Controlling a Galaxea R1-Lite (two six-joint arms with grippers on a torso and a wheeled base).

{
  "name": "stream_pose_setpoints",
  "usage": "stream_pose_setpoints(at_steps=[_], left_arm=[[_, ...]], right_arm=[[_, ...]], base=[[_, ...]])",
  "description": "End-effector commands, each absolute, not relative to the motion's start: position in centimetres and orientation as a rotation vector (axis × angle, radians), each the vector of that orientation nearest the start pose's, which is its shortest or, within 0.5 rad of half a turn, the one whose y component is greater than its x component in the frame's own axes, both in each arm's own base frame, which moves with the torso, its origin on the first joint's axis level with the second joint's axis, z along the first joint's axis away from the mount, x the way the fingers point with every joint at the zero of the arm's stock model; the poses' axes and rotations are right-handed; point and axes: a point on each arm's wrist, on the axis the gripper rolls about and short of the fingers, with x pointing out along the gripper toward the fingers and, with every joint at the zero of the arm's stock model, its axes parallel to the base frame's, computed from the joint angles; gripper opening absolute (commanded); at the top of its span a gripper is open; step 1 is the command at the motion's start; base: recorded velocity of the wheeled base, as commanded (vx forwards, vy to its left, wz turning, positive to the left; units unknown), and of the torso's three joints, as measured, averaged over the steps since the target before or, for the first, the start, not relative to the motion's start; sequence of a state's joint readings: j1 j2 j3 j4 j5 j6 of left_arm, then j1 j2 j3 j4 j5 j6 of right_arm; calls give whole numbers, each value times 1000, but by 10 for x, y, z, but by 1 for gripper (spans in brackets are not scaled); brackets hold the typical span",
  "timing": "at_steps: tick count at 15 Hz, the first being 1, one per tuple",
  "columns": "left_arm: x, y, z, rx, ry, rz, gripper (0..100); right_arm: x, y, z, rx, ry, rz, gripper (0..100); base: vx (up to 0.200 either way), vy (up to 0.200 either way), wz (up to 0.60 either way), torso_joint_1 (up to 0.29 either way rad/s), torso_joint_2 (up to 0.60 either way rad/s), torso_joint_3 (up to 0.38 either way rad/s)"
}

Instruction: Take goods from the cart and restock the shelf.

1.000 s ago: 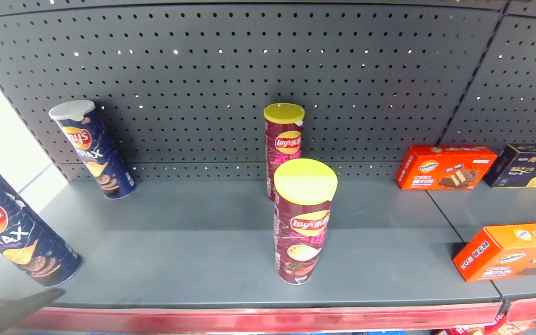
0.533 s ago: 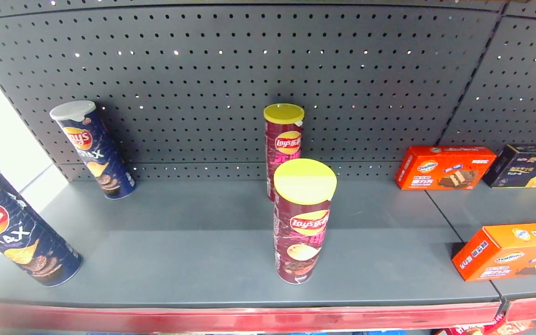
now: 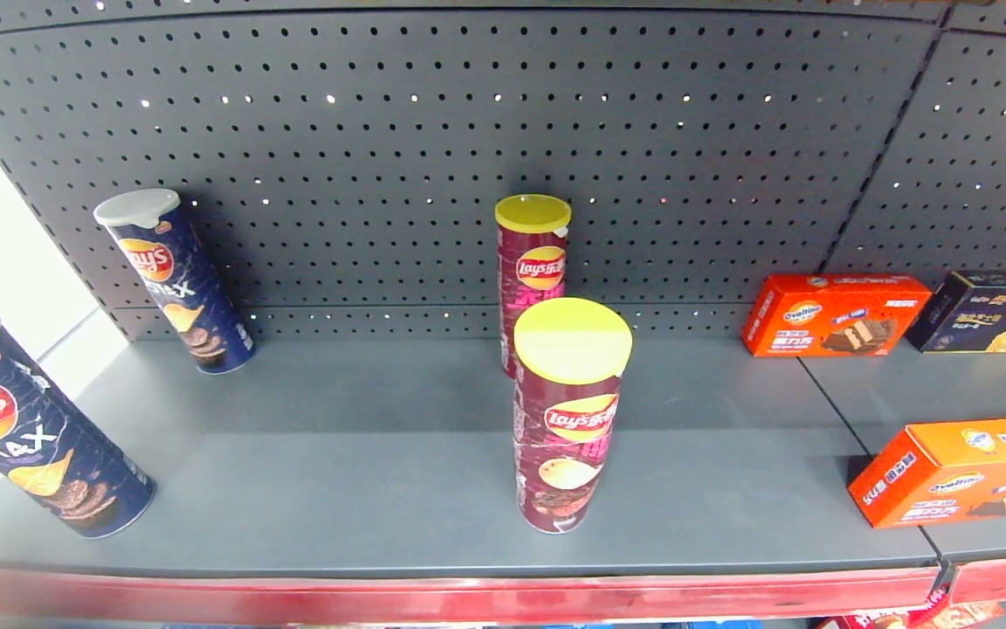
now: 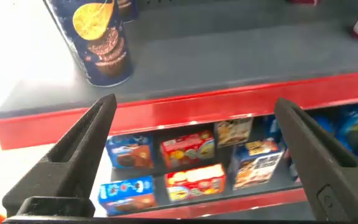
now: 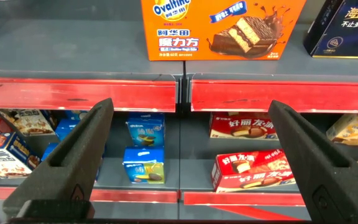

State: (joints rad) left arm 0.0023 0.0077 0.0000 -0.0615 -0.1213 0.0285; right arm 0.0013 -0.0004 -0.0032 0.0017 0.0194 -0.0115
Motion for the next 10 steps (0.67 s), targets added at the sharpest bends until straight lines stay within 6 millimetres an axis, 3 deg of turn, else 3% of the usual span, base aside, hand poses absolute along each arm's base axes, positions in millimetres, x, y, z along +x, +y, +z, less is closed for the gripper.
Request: stream_pose_setpoints(at_steps=[1, 6, 8, 10], left_arm=[[-23, -3, 82, 4, -64, -121, 100], [-23, -3, 83, -153, -63, -119, 100], [-23, -1, 83, -193, -69, -36, 100], [-23, 1, 83, -53, -63, 69, 100]], right_arm=[[-23, 0, 76, -12, -2, 21, 100], [-23, 0, 76, -12, -2, 21, 100], [-23, 0, 76, -12, -2, 21, 100], [-23, 0, 76, -12, -2, 21, 100]], base=[[0, 0, 0, 0, 0, 0], [0, 0, 0, 0, 0, 0], [0, 0, 0, 0, 0, 0], [0, 0, 0, 0, 0, 0]])
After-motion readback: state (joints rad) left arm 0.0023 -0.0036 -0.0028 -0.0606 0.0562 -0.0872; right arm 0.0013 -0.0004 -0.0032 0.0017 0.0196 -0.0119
